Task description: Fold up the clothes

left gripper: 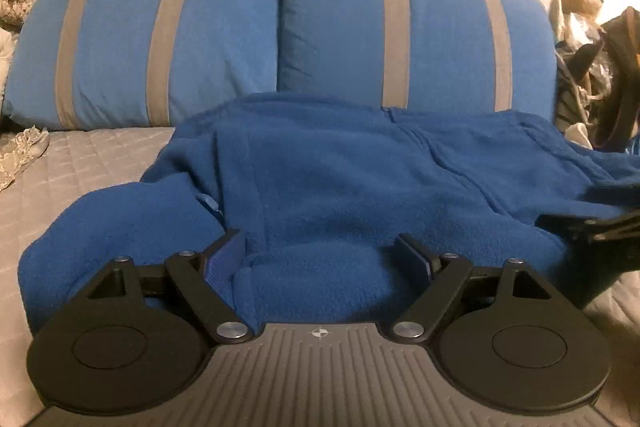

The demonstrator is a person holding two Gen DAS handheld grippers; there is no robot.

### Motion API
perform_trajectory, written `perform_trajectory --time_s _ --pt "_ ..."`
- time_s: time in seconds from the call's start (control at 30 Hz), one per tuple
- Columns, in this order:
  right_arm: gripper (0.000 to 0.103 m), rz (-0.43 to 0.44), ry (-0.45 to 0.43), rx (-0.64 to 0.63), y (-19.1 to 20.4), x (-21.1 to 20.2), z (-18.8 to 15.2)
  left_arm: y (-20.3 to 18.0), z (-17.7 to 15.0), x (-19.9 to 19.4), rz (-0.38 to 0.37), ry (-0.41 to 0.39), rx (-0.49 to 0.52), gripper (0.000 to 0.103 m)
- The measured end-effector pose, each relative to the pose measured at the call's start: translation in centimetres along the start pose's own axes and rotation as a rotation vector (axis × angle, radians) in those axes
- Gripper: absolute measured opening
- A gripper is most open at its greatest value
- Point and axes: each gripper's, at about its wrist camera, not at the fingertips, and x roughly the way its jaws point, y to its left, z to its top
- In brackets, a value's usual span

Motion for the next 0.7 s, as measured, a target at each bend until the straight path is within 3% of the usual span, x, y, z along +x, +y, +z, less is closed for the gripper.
perform_trajectory --time_s 0.07,0.17,0.23,0.4,0.47,0.5,0.53,0.57,0.6,0.7 --pt "0.102 0.004 -0.006 0.004 -0.1 -0.1 0.0 -0.5 -0.1 -0.6 0.016 -0.025 0.042 0.083" --pt "0.102 0.002 -0.011 0.001 0.0 0.1 0.0 -0.2 1.5 -1.8 0.019 -0.073 0.016 0.080" --pt "0.102 0.000 -0.014 -0.001 0.1 0.1 0.0 0.4 3.5 -2.5 -0.002 -0.149 -0.023 0.080" --pt "0.102 -0.001 -0.015 -0.006 0.3 -0.2 -0.1 0.7 7.3 -0.3 -0.012 -0.202 0.098 0.080" --pt "0.102 0.000 -0.018 -0.015 0.4 -0.3 0.0 1.0 7.1 2.1 -0.024 -0.141 0.118 0.080" --pt "0.102 0.001 -0.020 -0.021 0.5 -0.3 0.0 1.5 6.4 4.0 -0.003 -0.063 0.097 0.080" --pt "0.102 0.000 -0.025 -0.026 0.5 -0.4 0.0 2.4 5.4 6.2 0.019 0.041 0.042 0.081" --pt "0.102 -0.006 -0.039 -0.024 0.5 -0.6 0.1 3.5 4.4 7.2 0.000 0.084 -0.034 0.080" --pt "0.102 -0.012 -0.053 -0.022 0.5 -0.8 0.2 4.3 3.7 7.9 -0.015 0.111 -0.089 0.079" --pt "0.103 -0.029 -0.094 -0.016 0.4 -1.5 0.5 4.8 3.7 7.6 -0.034 0.111 -0.121 0.079"
